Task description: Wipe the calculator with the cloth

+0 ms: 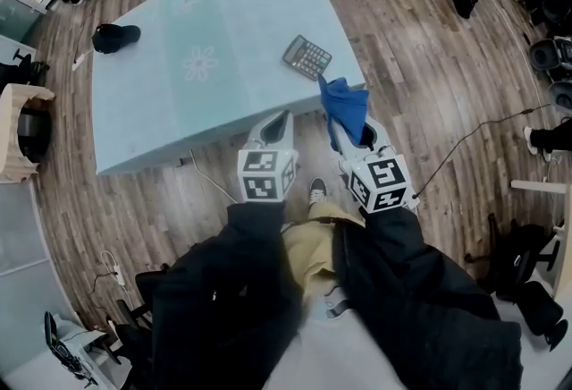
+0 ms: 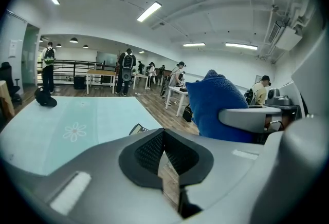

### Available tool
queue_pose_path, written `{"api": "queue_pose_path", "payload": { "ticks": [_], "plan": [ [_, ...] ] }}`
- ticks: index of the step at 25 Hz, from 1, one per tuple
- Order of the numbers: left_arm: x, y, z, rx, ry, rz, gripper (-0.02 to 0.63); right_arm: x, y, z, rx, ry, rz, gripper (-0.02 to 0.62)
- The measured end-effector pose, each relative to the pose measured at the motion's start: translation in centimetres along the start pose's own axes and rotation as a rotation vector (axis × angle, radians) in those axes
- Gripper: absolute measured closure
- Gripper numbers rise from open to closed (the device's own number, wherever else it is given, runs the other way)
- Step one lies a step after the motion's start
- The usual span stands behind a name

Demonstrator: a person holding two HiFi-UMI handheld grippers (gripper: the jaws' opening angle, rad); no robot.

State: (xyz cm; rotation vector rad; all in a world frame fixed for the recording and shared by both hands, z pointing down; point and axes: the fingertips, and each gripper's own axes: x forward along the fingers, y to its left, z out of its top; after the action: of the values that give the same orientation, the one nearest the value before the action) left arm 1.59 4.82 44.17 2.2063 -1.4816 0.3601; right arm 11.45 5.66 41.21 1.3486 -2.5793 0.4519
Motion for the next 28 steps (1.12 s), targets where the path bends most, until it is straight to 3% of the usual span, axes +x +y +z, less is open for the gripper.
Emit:
{"api": "queue_pose_path", "payload": {
  "ticks": [13,19,28],
  "plan": [
    [3.0,1.4,0.9,-0.017,0.031,0.014,0.607,4.0,-1.0,-0.1,0.024,0.035,0.04,0.506],
    [6.5,2.1,1.1,-0.02,0.057,-0.042,0.607,6.0,-2.6,-0.6,0.034,0.061,-0.013,0.506],
    [12.9,4.7,6.8,0.011,0.033,-0.127,0.607,12.2,-6.3,2.8,0.032,0.058,-0.095,0.506]
  ]
}}
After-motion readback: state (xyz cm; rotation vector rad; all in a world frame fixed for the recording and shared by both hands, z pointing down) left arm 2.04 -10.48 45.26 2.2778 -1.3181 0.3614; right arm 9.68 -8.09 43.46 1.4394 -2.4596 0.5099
